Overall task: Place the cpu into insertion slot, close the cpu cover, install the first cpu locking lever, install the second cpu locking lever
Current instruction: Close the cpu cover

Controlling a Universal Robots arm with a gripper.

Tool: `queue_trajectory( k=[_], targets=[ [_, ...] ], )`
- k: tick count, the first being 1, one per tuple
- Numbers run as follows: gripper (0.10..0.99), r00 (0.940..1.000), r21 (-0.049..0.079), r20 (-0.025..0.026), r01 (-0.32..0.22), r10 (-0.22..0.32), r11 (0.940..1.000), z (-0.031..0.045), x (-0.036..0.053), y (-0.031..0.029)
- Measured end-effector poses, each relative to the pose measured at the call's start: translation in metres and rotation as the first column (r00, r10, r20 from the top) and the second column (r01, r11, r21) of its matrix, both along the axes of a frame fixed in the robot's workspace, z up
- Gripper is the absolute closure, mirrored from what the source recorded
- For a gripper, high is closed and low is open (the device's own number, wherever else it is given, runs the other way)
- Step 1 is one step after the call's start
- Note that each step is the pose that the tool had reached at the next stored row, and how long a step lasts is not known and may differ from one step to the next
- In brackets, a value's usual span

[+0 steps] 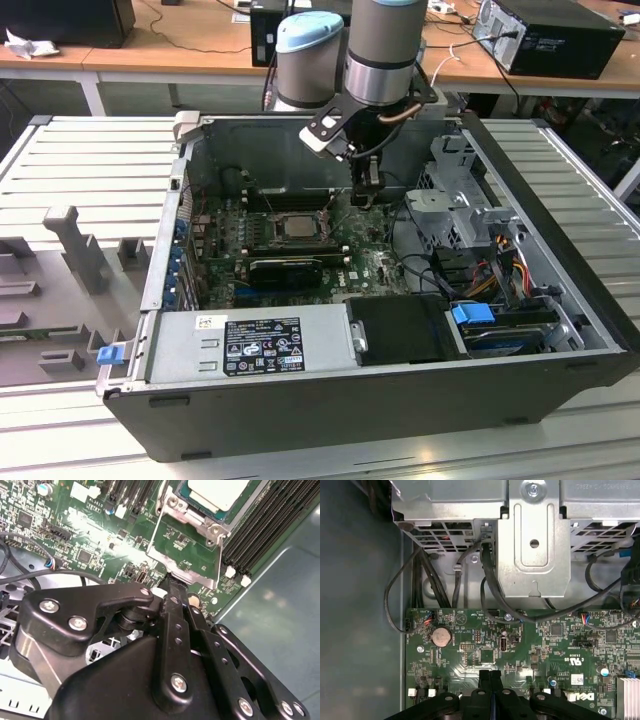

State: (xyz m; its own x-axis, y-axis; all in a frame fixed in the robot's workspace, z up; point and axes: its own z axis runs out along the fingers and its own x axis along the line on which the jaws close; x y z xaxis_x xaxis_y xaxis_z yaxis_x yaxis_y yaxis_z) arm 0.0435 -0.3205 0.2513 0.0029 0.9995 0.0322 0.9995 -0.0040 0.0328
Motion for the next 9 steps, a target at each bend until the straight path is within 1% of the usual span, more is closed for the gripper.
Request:
queue_trajectory(
  k=[9],
  targets=[
    [0.98, 1.0, 0.0, 0.0, 0.0, 0.0, 1.0, 0.0, -0.0166, 0.0]
  ],
)
